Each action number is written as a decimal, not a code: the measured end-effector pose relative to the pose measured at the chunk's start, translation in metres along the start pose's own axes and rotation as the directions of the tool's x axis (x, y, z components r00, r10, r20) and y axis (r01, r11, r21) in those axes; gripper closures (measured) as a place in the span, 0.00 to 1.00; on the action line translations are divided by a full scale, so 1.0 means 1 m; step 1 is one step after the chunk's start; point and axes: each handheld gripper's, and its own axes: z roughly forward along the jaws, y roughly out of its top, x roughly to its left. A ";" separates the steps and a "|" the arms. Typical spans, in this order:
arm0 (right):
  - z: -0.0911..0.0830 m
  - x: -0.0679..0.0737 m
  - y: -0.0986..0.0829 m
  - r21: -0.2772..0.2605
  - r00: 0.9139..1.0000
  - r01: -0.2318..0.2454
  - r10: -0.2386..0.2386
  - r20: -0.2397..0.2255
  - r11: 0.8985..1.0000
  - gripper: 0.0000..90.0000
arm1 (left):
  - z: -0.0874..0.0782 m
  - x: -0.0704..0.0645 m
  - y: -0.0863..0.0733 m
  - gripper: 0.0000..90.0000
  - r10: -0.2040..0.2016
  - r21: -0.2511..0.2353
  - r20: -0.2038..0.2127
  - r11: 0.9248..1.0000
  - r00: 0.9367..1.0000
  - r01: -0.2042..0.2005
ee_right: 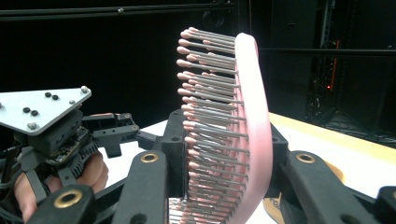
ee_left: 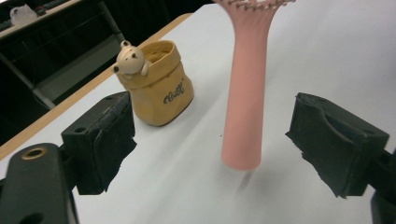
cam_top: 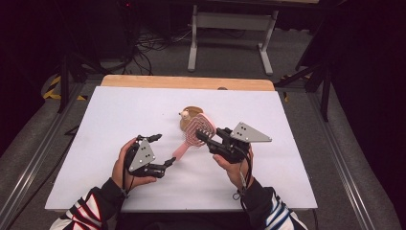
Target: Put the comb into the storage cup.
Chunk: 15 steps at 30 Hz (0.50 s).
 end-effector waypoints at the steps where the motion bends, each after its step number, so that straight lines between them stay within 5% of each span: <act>1: -0.001 0.000 0.000 0.000 1.000 0.003 -0.003 0.005 1.000 0.72 | 0.000 0.000 0.000 0.15 0.000 0.000 0.000 1.000 1.000 0.000; 15: -0.008 -0.005 0.003 0.000 0.999 0.017 -0.017 0.032 1.000 0.72 | -0.022 0.013 -0.015 0.13 -0.010 -0.008 -0.001 1.000 1.000 0.010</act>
